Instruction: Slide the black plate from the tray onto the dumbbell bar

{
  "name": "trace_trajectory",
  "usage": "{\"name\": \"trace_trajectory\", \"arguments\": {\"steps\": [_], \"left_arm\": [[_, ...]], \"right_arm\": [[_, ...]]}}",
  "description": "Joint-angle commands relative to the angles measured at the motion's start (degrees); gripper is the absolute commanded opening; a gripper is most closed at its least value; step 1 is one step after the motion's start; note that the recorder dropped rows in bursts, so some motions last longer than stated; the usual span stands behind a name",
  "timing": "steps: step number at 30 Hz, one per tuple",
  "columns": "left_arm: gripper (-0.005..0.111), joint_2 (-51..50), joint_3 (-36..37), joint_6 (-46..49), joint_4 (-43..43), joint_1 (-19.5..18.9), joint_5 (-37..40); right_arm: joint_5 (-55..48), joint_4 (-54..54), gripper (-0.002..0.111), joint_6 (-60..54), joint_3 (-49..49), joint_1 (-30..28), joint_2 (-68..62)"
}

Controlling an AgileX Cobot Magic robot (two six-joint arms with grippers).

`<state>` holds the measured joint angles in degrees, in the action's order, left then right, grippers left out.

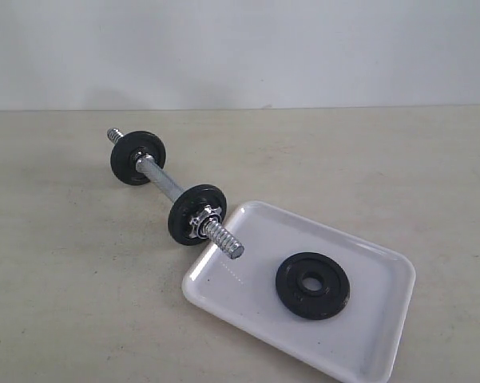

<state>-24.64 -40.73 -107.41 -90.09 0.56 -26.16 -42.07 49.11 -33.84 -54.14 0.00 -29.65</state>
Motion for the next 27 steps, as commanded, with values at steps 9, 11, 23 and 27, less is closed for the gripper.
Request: {"name": "trace_trajectory", "arguments": {"steps": [9,11,23,27], "left_arm": [[0.004,-23.55,0.61,-3.6,-9.85,0.16,-3.69],[0.004,-27.5,0.61,-0.24,-9.85,0.16,-2.16],[0.004,-50.91,0.61,2.62,-9.85,0.06,11.52],[0.004,-56.86,0.61,14.65,-9.85,0.06,24.92]], "right_arm": [[-10.81,-13.58,0.003,2.23,-0.31,-0.05,-15.87],[-10.92,-13.58,0.003,2.04,-0.31,-0.05,-17.24],[-10.88,-13.85,0.003,-5.51,-0.31,-0.05,-18.45],[-10.24,-13.65,0.003,-5.51,-0.31,-0.05,-18.45]]}}
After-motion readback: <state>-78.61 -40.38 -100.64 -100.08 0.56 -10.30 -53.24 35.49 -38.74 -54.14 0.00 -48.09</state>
